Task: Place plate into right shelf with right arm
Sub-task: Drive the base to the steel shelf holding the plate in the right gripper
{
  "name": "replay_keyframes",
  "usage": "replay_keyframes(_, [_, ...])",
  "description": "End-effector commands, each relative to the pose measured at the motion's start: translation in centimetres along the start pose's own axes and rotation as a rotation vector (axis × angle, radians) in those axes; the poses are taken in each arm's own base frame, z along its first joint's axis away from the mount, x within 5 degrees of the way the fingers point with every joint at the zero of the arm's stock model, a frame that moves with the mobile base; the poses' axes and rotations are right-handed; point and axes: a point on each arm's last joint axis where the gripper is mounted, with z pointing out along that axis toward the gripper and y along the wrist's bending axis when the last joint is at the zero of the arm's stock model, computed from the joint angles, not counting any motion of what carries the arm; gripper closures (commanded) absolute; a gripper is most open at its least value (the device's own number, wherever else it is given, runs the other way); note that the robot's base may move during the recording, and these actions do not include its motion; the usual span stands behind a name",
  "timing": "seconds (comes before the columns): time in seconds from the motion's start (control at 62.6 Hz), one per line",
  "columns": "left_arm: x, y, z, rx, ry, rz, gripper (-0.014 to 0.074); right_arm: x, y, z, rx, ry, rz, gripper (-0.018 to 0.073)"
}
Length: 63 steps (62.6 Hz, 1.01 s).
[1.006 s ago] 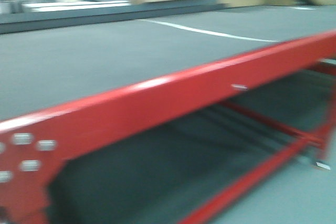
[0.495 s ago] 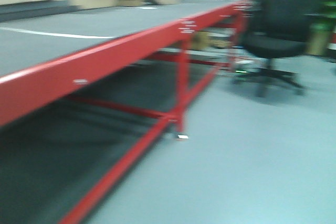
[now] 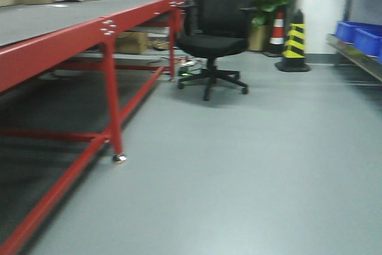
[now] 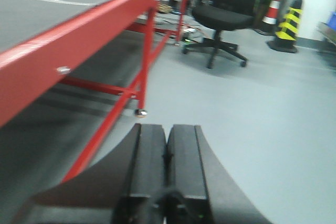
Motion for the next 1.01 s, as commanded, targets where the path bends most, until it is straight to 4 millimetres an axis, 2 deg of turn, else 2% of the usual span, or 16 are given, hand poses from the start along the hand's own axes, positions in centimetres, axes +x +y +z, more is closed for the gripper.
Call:
replay_keyframes(0.0, [-0.51, -0.07, -0.02, 0.012, -0.084, -0.006, 0.0643, -1.66, -0.20, 0.22, 0.029, -0.105, -0.016, 0.0504])
replay_keyframes(0.99, [-0.51, -0.07, -0.02, 0.012, -0.084, -0.006, 0.0643, -1.70, -0.21, 0.16, 0.029, -0.108, -0.016, 0.0504])
